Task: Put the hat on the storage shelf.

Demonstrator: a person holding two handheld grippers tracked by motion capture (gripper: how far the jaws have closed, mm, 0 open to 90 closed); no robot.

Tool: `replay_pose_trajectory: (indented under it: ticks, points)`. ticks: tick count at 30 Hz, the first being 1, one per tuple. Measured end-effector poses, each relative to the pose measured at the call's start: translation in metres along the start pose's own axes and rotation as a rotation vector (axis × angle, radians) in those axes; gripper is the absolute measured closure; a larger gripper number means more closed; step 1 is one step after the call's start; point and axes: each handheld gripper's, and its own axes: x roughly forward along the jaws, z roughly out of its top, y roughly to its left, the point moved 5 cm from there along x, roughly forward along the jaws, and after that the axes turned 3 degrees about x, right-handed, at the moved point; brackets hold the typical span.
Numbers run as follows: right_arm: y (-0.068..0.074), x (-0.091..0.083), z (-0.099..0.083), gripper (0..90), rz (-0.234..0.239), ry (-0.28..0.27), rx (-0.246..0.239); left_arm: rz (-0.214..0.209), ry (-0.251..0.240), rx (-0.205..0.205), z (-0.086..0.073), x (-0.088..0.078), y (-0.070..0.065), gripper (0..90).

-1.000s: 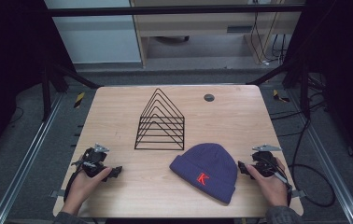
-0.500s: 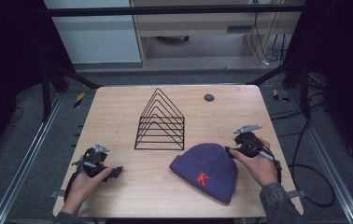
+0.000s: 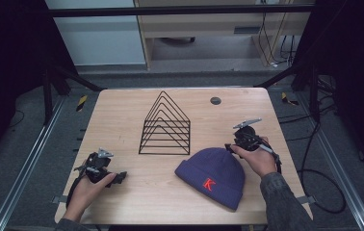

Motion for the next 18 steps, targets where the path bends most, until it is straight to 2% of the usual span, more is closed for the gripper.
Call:
replay_pose_trajectory:
  ticks: [3, 10, 18]
  points:
    - [0.0, 0.003, -0.001, 54.5, 0.015, -0.003, 0.004, 0.0, 0.0, 0.001, 0.0, 0.0, 0.0, 0.0]
    - [0.003, 0.01, -0.002, 52.4, 0.019, 0.005, 0.009, -0.003, 0.001, 0.005, 0.0, 0.0, 0.0, 0.0]
    - [0.009, 0.019, -0.008, 52.5, 0.033, 0.045, 0.019, -0.003, -0.003, 0.004, 0.0, 0.0, 0.0, 0.0]
